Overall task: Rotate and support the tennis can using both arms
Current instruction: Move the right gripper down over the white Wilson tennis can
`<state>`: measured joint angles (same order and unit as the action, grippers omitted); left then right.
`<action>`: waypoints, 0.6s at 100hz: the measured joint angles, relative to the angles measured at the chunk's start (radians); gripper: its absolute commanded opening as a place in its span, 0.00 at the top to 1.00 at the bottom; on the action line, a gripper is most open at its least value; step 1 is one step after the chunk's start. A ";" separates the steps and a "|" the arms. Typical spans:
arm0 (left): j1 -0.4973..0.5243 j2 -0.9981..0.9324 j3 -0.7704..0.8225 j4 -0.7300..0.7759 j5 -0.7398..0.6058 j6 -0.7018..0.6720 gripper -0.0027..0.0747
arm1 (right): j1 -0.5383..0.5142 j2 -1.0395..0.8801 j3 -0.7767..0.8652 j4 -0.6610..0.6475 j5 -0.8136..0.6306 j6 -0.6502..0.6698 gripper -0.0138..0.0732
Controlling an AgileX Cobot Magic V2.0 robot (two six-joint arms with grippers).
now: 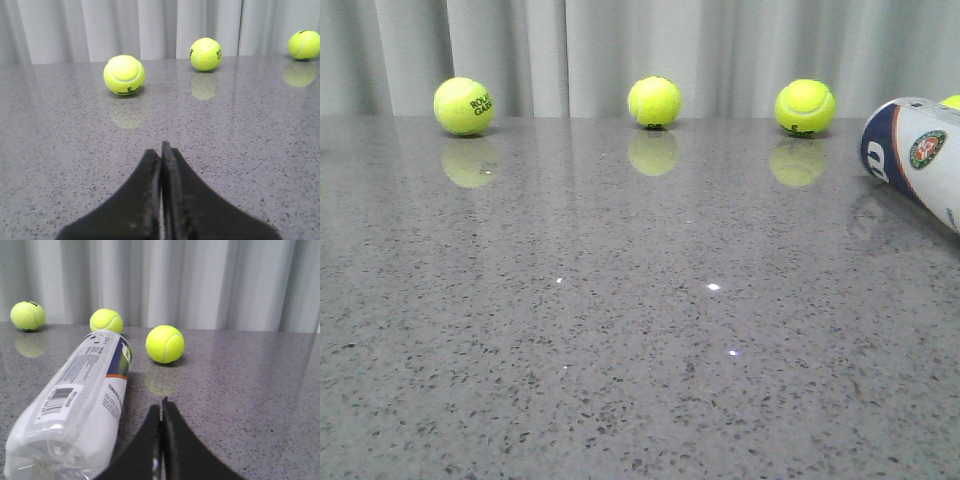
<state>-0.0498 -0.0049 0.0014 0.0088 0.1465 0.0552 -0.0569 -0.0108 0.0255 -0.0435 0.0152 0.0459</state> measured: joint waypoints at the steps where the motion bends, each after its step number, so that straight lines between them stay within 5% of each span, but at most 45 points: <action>1: 0.000 0.000 0.000 0.000 0.000 0.000 0.99 | 0.000 0.000 0.000 0.000 0.000 0.000 0.92; 39: 0.000 0.000 0.000 0.000 0.000 0.000 0.99 | 0.000 0.000 0.000 -0.002 0.007 0.000 0.92; 60: 0.000 0.000 0.000 0.000 0.000 0.000 0.99 | 0.000 0.000 -0.099 -0.002 0.170 0.000 0.92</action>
<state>-0.0498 -0.0049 0.0014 0.0088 0.1465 0.0552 -0.0569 -0.0108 -0.0734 -0.0451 0.1857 0.0459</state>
